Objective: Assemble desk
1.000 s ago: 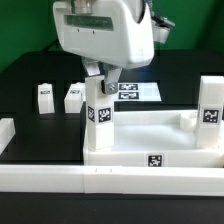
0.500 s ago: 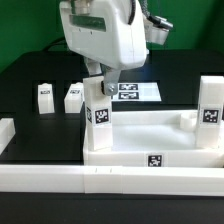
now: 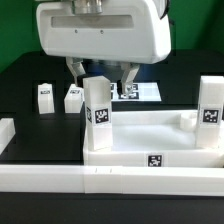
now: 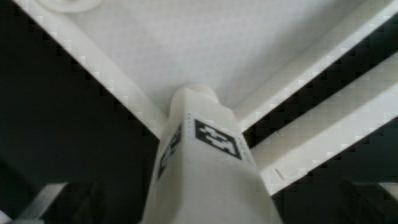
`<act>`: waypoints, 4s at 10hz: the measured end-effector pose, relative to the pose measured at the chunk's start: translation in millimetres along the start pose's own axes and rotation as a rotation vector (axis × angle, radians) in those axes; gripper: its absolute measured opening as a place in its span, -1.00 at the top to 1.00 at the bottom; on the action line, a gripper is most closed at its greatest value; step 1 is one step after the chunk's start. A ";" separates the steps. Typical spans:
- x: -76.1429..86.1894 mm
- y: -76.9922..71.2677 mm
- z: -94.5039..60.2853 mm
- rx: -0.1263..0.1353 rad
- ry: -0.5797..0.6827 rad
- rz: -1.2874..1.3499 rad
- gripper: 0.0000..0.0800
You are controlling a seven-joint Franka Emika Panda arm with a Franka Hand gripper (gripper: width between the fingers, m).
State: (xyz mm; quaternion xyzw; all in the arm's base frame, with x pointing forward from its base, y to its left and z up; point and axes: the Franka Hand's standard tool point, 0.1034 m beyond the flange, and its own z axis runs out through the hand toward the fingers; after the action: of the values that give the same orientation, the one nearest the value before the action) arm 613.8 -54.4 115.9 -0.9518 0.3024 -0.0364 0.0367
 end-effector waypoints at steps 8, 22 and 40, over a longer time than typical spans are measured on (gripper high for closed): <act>1.4 3.8 4.0 -0.029 -0.006 -0.787 -0.62; 0.5 4.5 5.9 -0.019 0.020 -0.145 0.27; 2.9 3.8 8.2 -0.022 0.022 -0.649 -0.62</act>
Offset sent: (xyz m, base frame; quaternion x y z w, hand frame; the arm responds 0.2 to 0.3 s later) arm 0.0066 0.0011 -0.0018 -0.0031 0.0110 -0.2640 0.9645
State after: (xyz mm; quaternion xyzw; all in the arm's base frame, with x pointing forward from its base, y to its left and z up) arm 614.7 -58.8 107.5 -0.9984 -0.0163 -0.0531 0.0096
